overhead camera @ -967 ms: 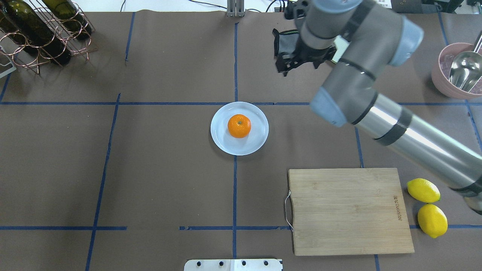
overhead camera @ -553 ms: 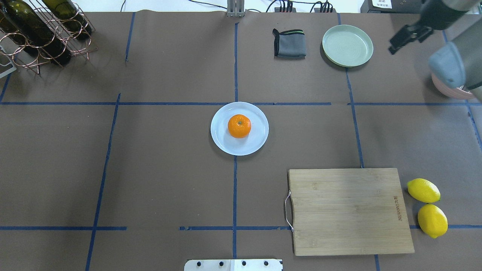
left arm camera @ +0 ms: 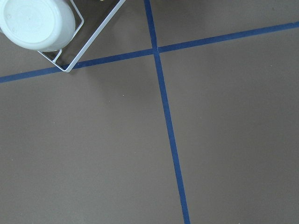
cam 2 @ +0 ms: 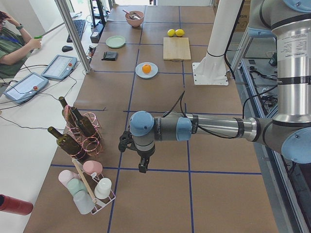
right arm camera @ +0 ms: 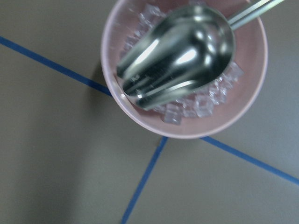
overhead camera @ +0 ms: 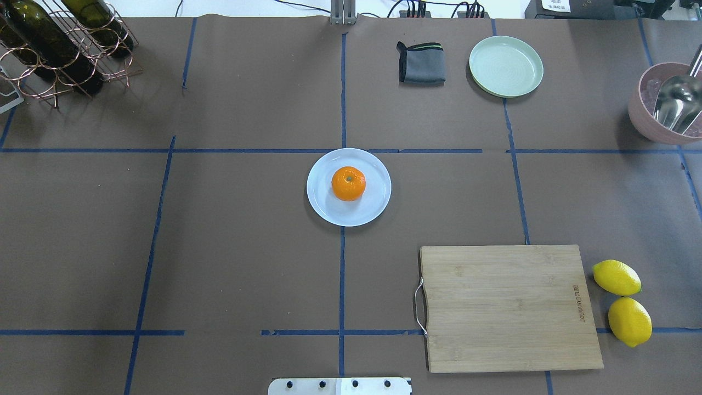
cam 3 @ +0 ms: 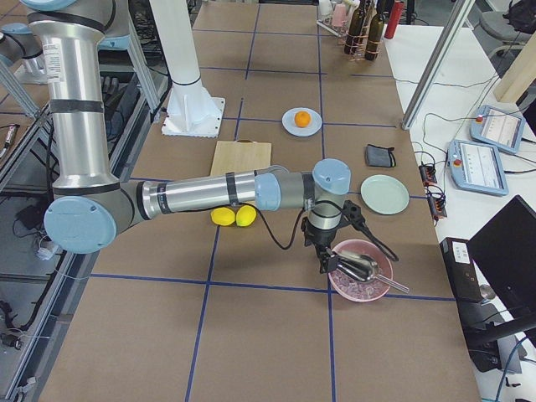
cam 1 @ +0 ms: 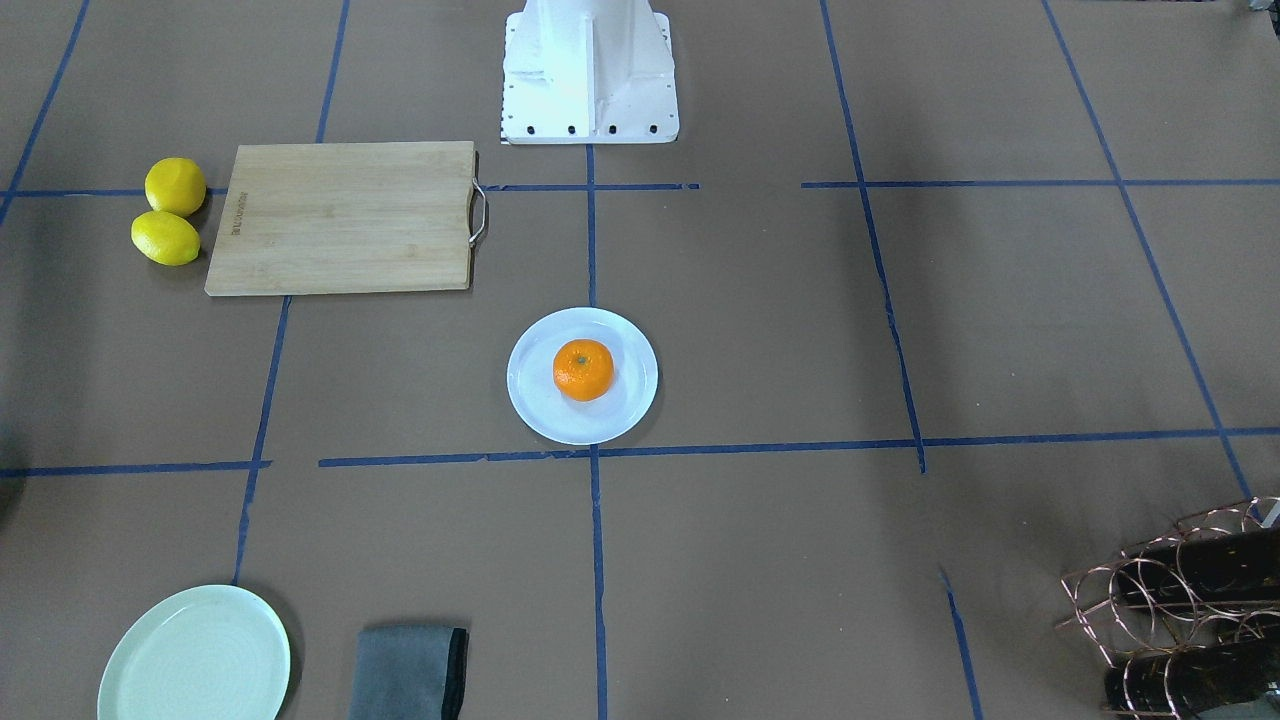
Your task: Pick orange to plate
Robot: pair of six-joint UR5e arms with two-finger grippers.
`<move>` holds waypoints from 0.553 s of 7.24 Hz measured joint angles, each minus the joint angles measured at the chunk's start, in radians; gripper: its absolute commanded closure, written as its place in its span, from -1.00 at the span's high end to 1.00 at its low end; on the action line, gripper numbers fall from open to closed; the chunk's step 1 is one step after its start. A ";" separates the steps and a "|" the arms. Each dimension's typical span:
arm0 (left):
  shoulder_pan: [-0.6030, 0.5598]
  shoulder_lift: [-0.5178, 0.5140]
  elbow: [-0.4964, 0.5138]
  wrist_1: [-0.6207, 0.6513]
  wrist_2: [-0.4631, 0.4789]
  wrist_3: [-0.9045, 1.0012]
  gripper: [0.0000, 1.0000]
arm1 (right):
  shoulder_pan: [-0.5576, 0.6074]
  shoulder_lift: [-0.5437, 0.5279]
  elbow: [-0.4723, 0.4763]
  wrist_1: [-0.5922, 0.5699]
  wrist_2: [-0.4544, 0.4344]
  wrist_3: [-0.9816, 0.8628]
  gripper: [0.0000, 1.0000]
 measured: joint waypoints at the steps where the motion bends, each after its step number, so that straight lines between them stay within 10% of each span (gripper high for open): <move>1: 0.000 0.000 -0.003 0.000 0.000 0.000 1.00 | 0.022 -0.032 -0.017 0.002 0.000 -0.002 1.00; 4: -0.001 0.016 -0.037 0.000 0.001 0.000 1.00 | 0.042 -0.093 -0.032 0.004 0.058 0.011 1.00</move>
